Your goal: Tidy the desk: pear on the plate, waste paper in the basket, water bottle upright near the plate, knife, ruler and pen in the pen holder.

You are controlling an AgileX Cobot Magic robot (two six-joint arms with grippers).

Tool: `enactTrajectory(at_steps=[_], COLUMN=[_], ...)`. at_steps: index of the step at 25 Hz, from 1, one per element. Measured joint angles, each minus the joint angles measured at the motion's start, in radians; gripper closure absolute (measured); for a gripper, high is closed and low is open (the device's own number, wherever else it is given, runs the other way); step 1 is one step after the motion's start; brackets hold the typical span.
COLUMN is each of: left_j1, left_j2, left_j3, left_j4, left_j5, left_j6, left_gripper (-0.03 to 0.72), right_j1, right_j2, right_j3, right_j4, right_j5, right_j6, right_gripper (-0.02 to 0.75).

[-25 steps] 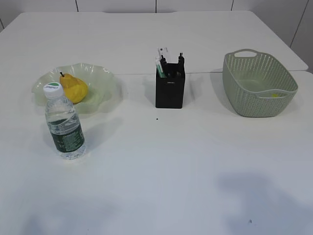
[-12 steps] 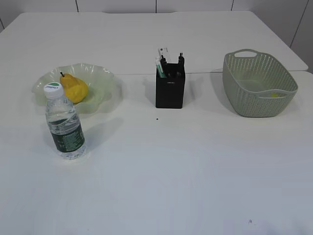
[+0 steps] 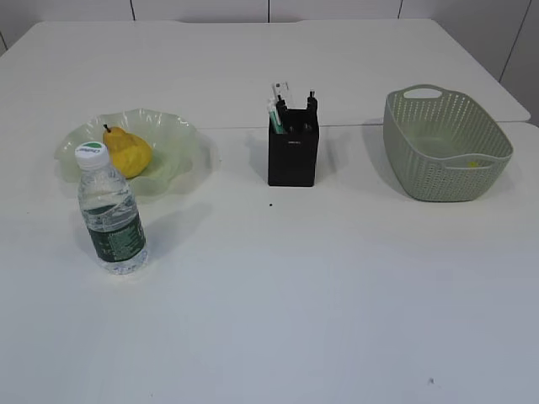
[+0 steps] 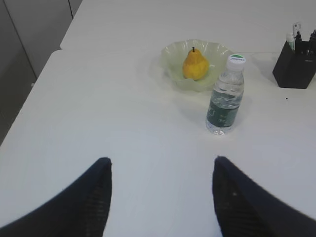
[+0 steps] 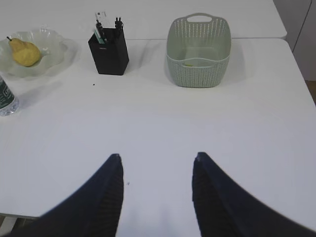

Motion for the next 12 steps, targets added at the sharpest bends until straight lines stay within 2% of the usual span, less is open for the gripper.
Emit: enactTrajectory(at_steps=[3, 12], left_j1=[0.000, 0.000], left_j2=[0.000, -0.002], left_j3=[0.016, 0.166], left_j4=[0.000, -0.029], left_j5=[0.000, 0.000], left_j6=[0.000, 0.000], left_gripper=[0.232, 0.232], right_j1=[0.000, 0.000], right_j2=[-0.048, -0.126], right_j3=[0.053, 0.202], right_j4=[0.000, 0.000], right_j5=[0.000, 0.000], right_j6=[0.000, 0.000], right_gripper=[0.392, 0.392])
